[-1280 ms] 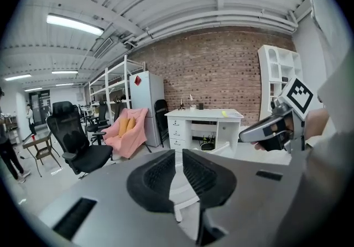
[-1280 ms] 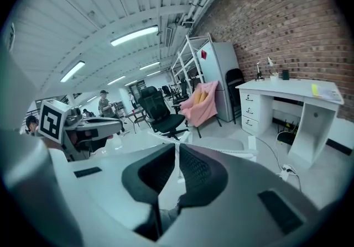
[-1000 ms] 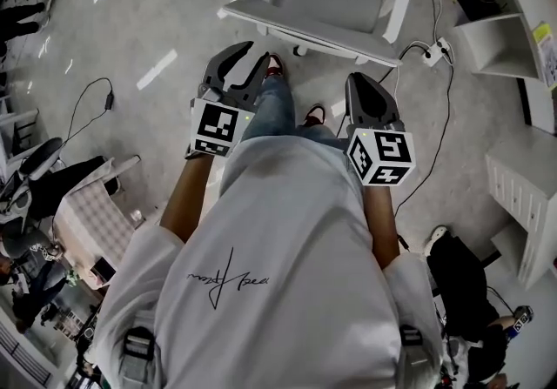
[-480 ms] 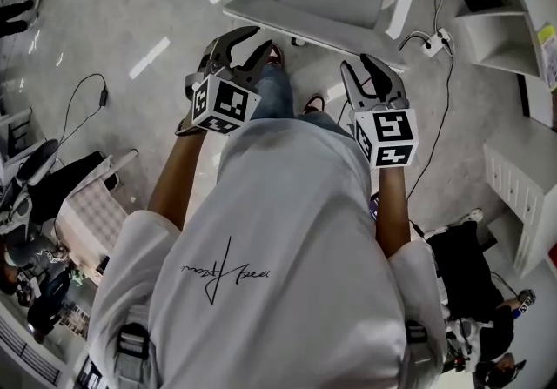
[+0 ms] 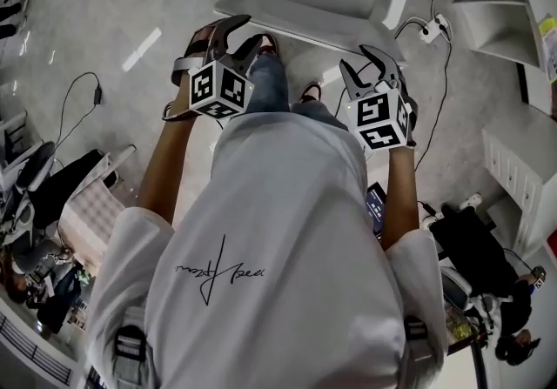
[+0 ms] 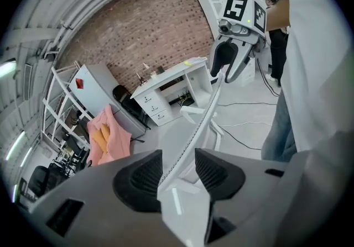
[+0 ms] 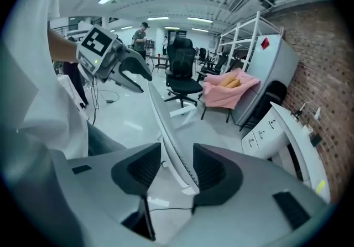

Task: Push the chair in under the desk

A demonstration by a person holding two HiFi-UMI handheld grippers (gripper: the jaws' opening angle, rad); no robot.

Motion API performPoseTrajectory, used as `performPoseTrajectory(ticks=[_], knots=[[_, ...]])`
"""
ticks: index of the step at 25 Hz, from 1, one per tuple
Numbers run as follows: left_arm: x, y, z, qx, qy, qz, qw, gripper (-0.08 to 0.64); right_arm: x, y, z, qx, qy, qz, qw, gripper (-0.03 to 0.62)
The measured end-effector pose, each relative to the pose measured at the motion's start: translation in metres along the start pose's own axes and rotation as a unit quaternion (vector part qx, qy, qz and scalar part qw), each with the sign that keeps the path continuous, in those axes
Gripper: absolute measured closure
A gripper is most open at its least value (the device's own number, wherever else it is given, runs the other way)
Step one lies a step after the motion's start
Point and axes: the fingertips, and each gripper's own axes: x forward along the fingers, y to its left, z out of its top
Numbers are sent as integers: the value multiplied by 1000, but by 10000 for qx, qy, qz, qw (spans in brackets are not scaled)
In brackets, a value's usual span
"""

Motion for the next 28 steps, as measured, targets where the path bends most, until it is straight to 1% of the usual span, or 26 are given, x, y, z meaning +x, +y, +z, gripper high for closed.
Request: performPoseTrajectory(ticks=[3,5,12,16,19,21,28], knots=[[7,1,-6,109,123,-72,9998,391,9,0,-9,-348,261,11,9991,400],[12,2,-9,140,180,-106,9997,391,15,-1,-12,-518,342,4,9981,400],[22,3,-19,138,293,-247,9992,387,27,1,-19,-887,550,66,9945,400],[26,6,-26,50,319,-199,9993,385,33,1,-19,-860,544,93,9948,420],[28,7,-28,-53,301,-244,9992,382,35,2,-18,-762,439,213,9959,445],[28,7,-28,-34,280,-281,9992,374,35,2,-18,-691,359,290,9965,445],[30,9,-27,-40,270,-623,9977,373,36,1,-18,-520,292,459,9972,442]])
